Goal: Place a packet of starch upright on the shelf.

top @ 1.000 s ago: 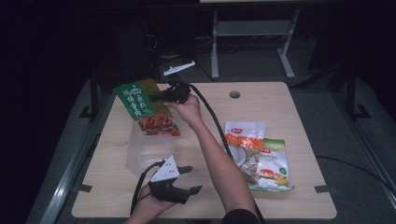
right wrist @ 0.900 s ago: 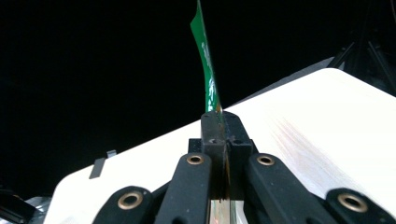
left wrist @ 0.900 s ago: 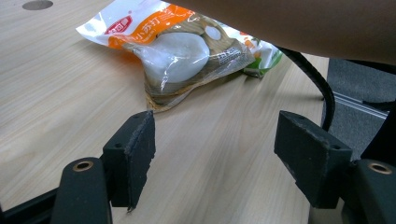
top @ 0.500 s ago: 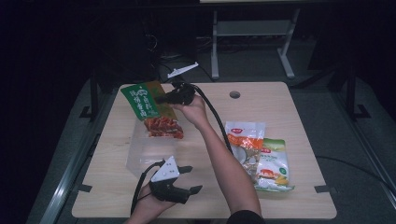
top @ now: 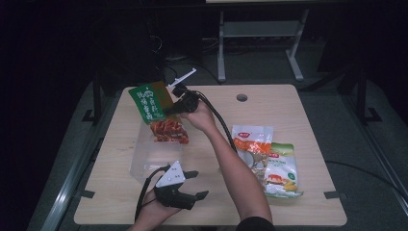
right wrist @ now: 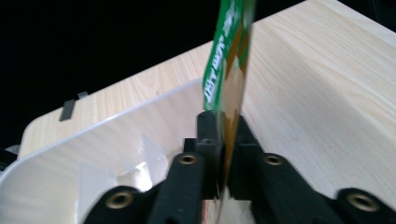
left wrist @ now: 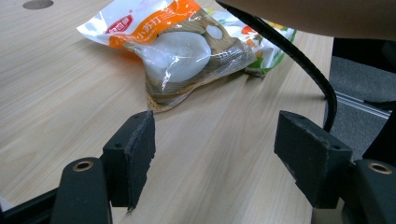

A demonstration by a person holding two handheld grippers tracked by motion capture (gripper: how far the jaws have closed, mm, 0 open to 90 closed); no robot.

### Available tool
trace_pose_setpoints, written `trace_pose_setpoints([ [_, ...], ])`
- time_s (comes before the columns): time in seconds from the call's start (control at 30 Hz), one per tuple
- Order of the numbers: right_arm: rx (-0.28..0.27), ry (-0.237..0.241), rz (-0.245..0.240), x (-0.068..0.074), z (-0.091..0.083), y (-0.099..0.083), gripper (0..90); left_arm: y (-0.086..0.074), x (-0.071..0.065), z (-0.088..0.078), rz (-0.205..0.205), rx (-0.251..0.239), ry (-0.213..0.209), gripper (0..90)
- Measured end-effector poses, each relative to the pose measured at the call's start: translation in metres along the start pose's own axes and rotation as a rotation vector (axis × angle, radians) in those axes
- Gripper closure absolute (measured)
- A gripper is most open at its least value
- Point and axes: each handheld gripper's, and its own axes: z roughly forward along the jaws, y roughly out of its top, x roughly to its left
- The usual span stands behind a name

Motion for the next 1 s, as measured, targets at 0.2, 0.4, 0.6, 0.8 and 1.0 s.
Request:
trace_pose_setpoints([
  [0.2, -0.082, 0.041, 0.019, 0.006, -0.004, -0.003, 90.0, 0.0, 0.0, 0.0, 0.01, -0.004, 0.002, 29.3],
  [0.4, -0.188, 0.029, -0.007, 0.017, -0.01, -0.005, 90.0, 0.0, -0.002, 0.001, -0.004, -0.002, 0.003, 29.3],
  [0.6, -0.22, 0.015, 0.022, 0.015, -0.001, -0.019, 90.0, 0.0, -0.003, 0.001, 0.0, -0.003, 0.0, 29.3],
  [0.8, -0.214, -0.02, -0.006, 0.012, 0.006, -0.032, 90.0, 0.0, -0.003, 0.001, 0.003, 0.002, 0.001, 29.3],
  [1.0, -0.222, -0.016, 0.024, 0.001, 0.003, -0.046, 89.7, 0.0, -0.004, 0.003, 0.004, 0.003, 0.0, 29.3],
])
